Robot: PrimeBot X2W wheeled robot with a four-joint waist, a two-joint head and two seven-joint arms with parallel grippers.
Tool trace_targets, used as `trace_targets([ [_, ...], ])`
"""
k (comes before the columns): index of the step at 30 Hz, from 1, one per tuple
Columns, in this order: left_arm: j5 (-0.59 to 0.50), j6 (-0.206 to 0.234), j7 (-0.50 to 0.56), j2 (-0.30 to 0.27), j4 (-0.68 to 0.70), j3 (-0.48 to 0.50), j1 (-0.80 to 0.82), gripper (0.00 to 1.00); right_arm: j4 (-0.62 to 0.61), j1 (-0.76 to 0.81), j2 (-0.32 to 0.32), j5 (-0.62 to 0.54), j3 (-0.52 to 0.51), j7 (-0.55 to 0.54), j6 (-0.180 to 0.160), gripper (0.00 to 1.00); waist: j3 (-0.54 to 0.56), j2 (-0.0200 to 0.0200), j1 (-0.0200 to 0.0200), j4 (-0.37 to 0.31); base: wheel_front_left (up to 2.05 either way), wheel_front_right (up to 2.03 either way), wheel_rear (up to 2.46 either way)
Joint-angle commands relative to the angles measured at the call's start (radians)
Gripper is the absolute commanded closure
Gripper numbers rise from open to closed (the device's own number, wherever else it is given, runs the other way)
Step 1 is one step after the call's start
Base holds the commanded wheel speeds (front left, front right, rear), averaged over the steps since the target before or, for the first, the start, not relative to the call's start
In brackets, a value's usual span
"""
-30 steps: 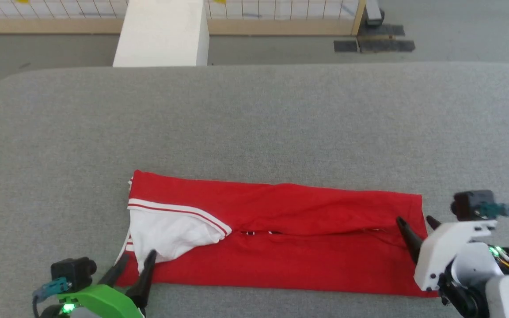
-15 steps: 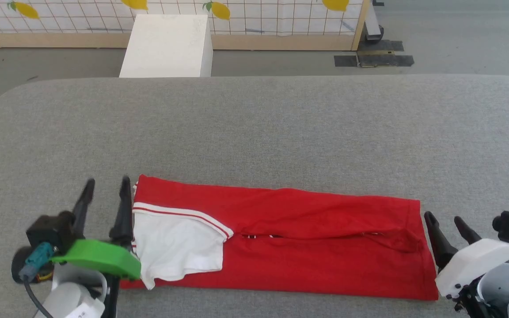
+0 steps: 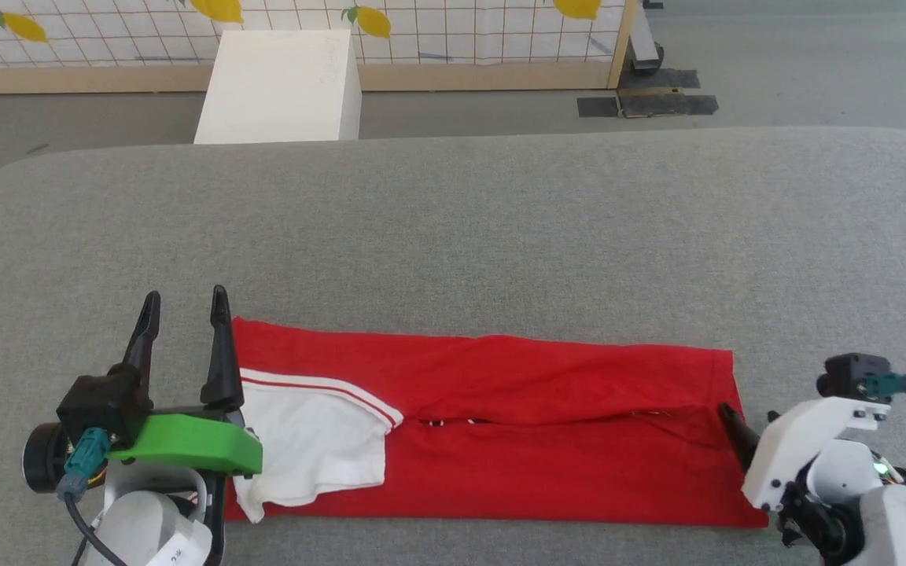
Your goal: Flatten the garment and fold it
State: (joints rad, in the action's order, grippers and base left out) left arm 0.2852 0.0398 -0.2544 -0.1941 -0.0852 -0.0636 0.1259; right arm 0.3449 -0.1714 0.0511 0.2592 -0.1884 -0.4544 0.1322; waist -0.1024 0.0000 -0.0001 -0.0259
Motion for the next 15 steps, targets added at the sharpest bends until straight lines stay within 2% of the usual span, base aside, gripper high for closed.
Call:
trace_targets([
  [1,-0.014,-0.016,-0.007,0.013,-0.004,0.016,0.008,0.00,0.025,-0.027,-0.001,-0.015,0.009,-0.018,-0.002,0.00,-0.004,0.0000,0.0001,-0.002,0.00,0.00,0.00],
  [10,-0.068,-0.088,-0.007,0.066,-0.022,0.081,0.003,0.00,0.158,-0.093,-0.001,-0.034,0.054,-0.142,-0.002,0.00,-0.018,0.0000,0.0001,0.005,0.00,0.00,0.00],
  [11,-0.073,-0.095,-0.007,0.070,-0.025,0.086,0.003,0.00,0.167,-0.094,-0.001,-0.028,0.063,-0.162,-0.002,0.30,-0.020,0.0000,0.0001,0.007,0.00,0.00,0.00],
  [12,-0.076,-0.100,-0.007,0.074,-0.028,0.090,0.003,0.00,0.172,-0.094,-0.001,-0.021,0.072,-0.179,-0.002,0.55,-0.020,0.0000,0.0001,0.008,0.00,0.00,0.00],
  [14,-0.084,-0.110,-0.007,0.081,-0.033,0.099,0.003,0.00,0.172,-0.091,-0.001,-0.007,0.095,-0.210,-0.002,0.81,-0.021,0.0000,0.0001,0.009,0.00,0.00,0.00],
  [15,-0.087,-0.115,-0.007,0.084,-0.035,0.104,0.002,0.00,0.165,-0.087,-0.001,-0.004,0.104,-0.219,-0.002,1.00,-0.021,0.0000,0.0001,0.009,0.00,0.00,0.00],
])
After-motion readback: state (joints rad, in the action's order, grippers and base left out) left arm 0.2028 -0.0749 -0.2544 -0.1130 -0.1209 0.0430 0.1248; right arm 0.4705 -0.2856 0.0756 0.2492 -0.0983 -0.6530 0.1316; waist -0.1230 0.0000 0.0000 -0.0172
